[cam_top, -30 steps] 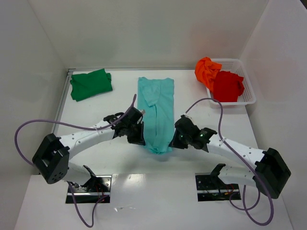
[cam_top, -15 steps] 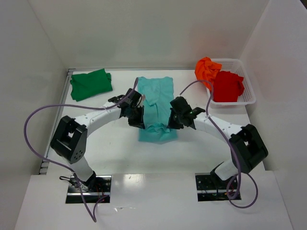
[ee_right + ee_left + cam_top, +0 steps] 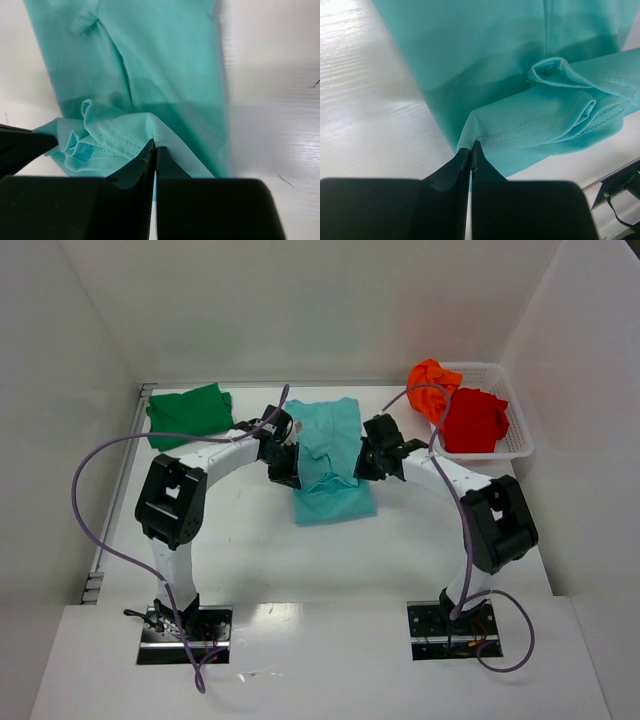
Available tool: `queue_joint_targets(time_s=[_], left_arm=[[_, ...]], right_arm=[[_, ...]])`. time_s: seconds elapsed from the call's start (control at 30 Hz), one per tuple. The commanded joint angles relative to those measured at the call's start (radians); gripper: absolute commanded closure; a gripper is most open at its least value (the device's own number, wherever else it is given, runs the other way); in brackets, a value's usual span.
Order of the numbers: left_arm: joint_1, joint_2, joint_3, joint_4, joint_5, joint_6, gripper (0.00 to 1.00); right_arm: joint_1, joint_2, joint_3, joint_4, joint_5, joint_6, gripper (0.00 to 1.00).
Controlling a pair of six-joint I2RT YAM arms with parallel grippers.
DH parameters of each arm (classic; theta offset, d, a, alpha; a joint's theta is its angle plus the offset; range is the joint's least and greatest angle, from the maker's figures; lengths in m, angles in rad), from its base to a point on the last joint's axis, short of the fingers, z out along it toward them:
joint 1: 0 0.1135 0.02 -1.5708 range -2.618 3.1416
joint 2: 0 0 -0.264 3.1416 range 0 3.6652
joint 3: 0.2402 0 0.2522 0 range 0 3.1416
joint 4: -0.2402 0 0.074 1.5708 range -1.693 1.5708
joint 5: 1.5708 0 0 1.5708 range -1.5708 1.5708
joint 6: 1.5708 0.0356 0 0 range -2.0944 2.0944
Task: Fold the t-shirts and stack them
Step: Fold the folded rectangular tshirt in 1/3 of the way
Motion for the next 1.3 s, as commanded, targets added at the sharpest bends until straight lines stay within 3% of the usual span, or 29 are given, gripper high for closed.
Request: queue_joint_targets(time_s=[0.0,0.93,1.2,1.27], left_arm=[[0.024,0.023,0.038,0.0,0.033,0.044,0.97],[0.095,0.185,0.213,-0.009,0.023,0.092,0.94],[0.113,0.205,0.247,0.0,0.023,0.092,0.82],[0.122,0.205,0.256,0.02,0.033,0.092,0.66]], right_arm=[[-0.003,0.041,0.04,0.055,0.002,-0.025,0.98],[-0.034,0.185,0.144,0.118,0.002,-0.044,0.95],[-0.043,0.204,0.166,0.147,0.024,-0.044,0.92],[-0.043,0.213,0.166,0.157,0.036,-0.053,0.87]])
